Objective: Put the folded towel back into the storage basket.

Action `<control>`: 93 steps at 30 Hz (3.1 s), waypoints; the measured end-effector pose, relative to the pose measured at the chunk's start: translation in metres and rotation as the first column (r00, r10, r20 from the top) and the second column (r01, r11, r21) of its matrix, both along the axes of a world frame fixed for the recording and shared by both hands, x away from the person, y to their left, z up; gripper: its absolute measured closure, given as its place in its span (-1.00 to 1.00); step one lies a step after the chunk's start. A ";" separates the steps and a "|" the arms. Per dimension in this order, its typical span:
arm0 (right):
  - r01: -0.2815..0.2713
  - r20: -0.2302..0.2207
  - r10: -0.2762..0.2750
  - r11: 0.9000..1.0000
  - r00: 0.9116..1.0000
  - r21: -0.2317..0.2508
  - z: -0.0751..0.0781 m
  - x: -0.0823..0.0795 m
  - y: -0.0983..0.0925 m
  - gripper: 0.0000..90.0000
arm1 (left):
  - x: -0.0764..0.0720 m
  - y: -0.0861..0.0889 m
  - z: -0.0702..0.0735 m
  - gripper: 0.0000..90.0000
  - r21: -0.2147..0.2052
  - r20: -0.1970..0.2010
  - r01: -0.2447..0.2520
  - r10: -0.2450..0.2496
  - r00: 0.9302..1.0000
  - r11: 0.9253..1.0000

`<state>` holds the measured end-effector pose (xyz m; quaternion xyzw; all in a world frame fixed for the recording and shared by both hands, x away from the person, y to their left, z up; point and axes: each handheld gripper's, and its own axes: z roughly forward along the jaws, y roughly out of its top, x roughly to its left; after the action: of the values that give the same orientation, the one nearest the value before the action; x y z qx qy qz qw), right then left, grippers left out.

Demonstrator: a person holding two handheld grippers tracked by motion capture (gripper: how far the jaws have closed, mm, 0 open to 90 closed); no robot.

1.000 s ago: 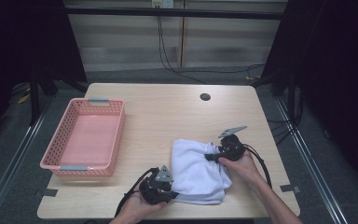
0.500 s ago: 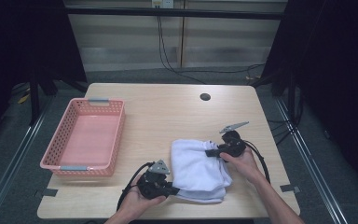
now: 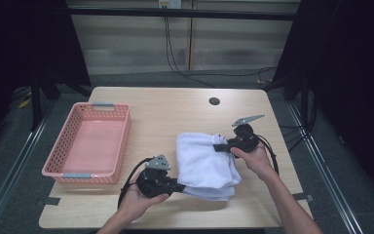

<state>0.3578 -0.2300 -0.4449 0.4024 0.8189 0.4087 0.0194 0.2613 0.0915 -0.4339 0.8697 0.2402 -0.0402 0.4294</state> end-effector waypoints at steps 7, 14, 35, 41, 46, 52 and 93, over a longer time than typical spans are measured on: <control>-0.002 0.028 0.001 1.000 1.000 0.016 0.016 0.009 0.007 0.55 | 0.008 0.009 0.014 0.71 -0.030 0.015 -0.013 0.013 1.000 0.999; -0.017 0.049 0.016 0.999 0.999 0.027 0.030 0.020 0.018 0.55 | 0.015 0.023 0.024 0.71 -0.040 0.024 -0.034 0.035 0.999 0.999; -0.062 0.079 0.057 0.996 0.995 0.063 0.059 0.059 0.073 0.55 | 0.035 0.084 0.054 0.72 -0.099 0.038 -0.145 0.150 0.988 0.984; -0.085 0.088 0.080 0.995 0.993 0.053 0.069 0.068 0.095 0.55 | 0.037 0.102 0.055 0.72 -0.103 0.038 -0.173 0.178 0.983 0.979; -0.099 0.084 0.094 0.993 0.992 0.056 0.071 0.073 0.108 0.55 | 0.040 0.120 0.057 0.72 -0.119 0.021 -0.196 0.200 0.980 0.973; -0.113 0.083 0.108 0.992 0.991 0.058 0.076 0.081 0.126 0.56 | 0.044 0.138 0.065 0.72 -0.108 0.030 -0.221 0.226 0.974 0.969; -0.197 0.050 0.195 0.980 0.980 0.037 0.098 0.123 0.283 0.57 | 0.042 0.285 0.074 0.74 -0.153 0.006 -0.492 0.499 0.867 0.857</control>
<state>0.4806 0.0531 -0.3467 0.3105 0.8453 0.4347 -0.0105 0.3029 0.3765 -0.3596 0.7455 0.4424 0.0737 0.4930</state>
